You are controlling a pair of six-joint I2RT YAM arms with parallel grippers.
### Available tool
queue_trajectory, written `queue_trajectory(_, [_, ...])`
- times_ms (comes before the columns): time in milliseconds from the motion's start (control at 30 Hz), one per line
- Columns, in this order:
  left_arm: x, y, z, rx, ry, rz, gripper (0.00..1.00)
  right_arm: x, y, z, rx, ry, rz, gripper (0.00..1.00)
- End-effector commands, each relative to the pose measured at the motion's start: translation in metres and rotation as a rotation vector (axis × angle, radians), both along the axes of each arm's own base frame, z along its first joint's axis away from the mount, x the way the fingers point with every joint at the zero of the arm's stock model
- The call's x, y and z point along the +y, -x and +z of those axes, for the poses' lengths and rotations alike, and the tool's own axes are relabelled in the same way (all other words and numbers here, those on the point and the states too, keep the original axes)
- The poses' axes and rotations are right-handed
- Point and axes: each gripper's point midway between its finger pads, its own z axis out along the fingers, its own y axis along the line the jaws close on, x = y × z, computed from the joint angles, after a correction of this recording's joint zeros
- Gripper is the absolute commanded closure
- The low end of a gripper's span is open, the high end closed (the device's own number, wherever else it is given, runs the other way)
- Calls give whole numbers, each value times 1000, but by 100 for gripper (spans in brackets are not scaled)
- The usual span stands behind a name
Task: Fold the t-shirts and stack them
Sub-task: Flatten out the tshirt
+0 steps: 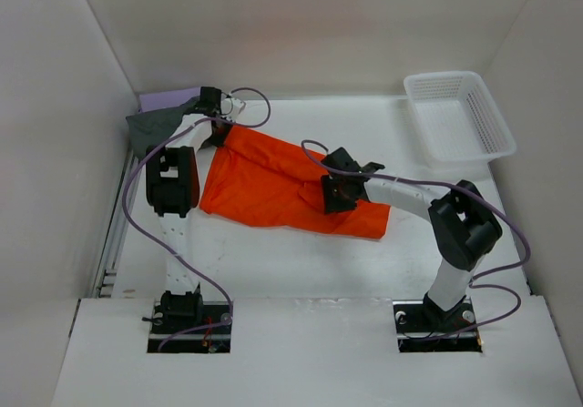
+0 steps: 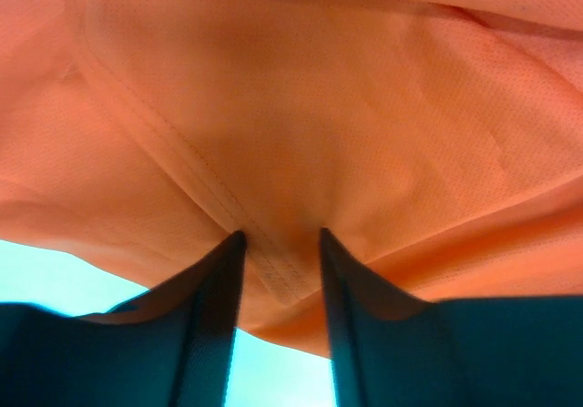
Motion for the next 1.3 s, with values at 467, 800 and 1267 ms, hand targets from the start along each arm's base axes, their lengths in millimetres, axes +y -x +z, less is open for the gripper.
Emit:
queue_trajectory(467, [5,-3,73,-159,-34,-45,100,-36,-13,40,-95,8,-74,100])
queue_trajectory(800, [-26,-1,101,-204,66,-81,64,-93,-4,99,-161,60,-90,100])
queue_trajectory(1267, [-66,34,41,83,300,-34,46,-136,14,92,-137,80,-167,100])
